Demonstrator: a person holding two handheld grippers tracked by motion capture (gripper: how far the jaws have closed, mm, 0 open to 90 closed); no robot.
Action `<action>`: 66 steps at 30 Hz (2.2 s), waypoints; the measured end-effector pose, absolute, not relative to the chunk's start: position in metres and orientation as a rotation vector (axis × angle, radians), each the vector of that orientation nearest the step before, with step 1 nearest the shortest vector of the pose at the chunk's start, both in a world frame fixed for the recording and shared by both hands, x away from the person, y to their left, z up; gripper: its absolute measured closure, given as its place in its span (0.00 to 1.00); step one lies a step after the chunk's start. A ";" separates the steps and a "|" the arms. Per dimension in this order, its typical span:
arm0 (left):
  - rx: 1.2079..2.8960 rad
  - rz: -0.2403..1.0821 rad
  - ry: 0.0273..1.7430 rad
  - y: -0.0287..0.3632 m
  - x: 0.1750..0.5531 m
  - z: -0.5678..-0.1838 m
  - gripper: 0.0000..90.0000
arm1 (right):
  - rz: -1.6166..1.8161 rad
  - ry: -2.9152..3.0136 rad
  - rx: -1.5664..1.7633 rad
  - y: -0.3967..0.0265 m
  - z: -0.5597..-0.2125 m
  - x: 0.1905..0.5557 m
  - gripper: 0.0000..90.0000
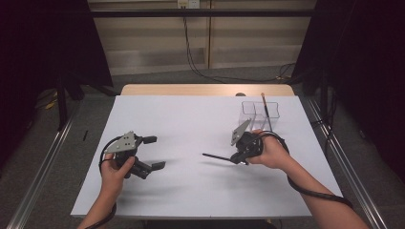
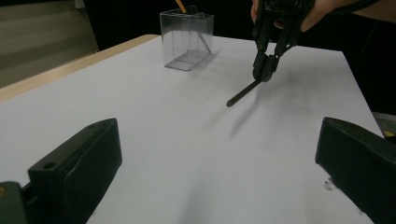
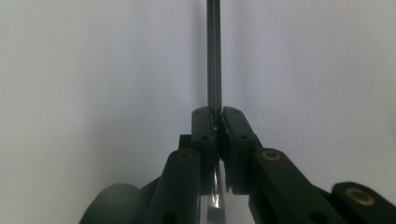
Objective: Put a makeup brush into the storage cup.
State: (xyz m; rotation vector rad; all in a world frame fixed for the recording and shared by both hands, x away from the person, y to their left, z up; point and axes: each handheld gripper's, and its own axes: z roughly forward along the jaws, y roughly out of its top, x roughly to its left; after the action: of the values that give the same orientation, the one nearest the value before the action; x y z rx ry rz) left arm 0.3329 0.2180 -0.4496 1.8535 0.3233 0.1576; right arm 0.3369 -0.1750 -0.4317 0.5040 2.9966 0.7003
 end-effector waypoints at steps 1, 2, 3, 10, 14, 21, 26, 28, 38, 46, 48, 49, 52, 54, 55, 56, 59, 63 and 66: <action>1.860 0.158 0.314 0.217 0.333 -0.449 0.00 | 0.700 2.994 0.490 -0.174 -0.432 0.337 0.93; 1.859 0.154 0.312 0.215 0.333 -0.448 0.00 | 0.702 2.997 0.492 -0.172 -0.432 0.336 0.94; 1.861 0.153 0.308 0.214 0.333 -0.448 0.00 | 0.706 3.001 0.478 -0.171 -0.432 0.336 0.93; 1.872 0.114 0.304 0.204 0.335 -0.448 0.00 | 0.709 3.019 0.449 -0.163 -0.431 0.334 0.93; 1.893 0.093 0.284 0.196 0.334 -0.449 0.00 | 0.726 3.018 0.439 -0.160 -0.429 0.332 0.93; 1.917 0.062 0.259 0.182 0.336 -0.447 0.00 | 0.734 3.028 0.405 -0.157 -0.429 0.331 0.93; 1.937 0.037 0.243 0.172 0.338 -0.447 0.00 | 0.737 3.025 0.388 -0.157 -0.427 0.330 0.93; 1.945 0.027 0.243 0.168 0.338 -0.447 0.00 | 0.734 3.031 0.385 -0.156 -0.425 0.329 0.93; 2.026 0.017 0.194 0.149 0.339 -0.441 0.00 | 0.731 3.034 0.361 -0.153 -0.422 0.327 0.93; 2.106 0.012 0.173 0.134 0.342 -0.434 0.00 | 0.739 3.029 0.326 -0.150 -0.419 0.325 0.93; 2.130 0.009 0.157 0.131 0.343 -0.433 0.00 | 0.746 3.032 0.315 -0.148 -0.419 0.325 0.93; 2.145 0.017 0.145 0.130 0.343 -0.432 0.00 | 0.739 3.032 0.326 -0.147 -0.419 0.325 0.93; 2.182 0.013 0.139 0.124 0.344 -0.430 0.00 | 0.740 3.038 0.322 -0.146 -0.419 0.325 0.93; 2.201 0.015 0.149 0.121 0.344 -0.429 0.00 | 0.741 3.036 0.315 -0.146 -0.419 0.325 0.93; 2.211 0.012 0.161 0.119 0.344 -0.428 0.00 | 0.740 3.034 0.303 -0.145 -0.419 0.326 0.93; 2.220 0.007 0.174 0.118 0.345 -0.428 0.00 | 0.737 3.032 0.298 -0.145 -0.419 0.325 0.93; 2.271 0.001 0.208 0.113 0.346 -0.427 0.00 | 0.744 3.032 0.295 -0.144 -0.419 0.325 0.93; 2.311 0.012 0.177 0.110 0.346 -0.424 0.03 | 0.738 3.036 0.288 -0.142 -0.417 0.324 0.93; 2.326 0.017 0.164 0.107 0.346 -0.422 0.08 | 0.739 3.039 0.291 -0.141 -0.416 0.324 0.93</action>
State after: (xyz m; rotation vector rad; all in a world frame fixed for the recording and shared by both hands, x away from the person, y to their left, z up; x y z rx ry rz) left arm 0.3457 0.1068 -0.4216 2.3261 0.1641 0.0167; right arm 0.3240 -0.1408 -0.4157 0.2913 3.0391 0.7386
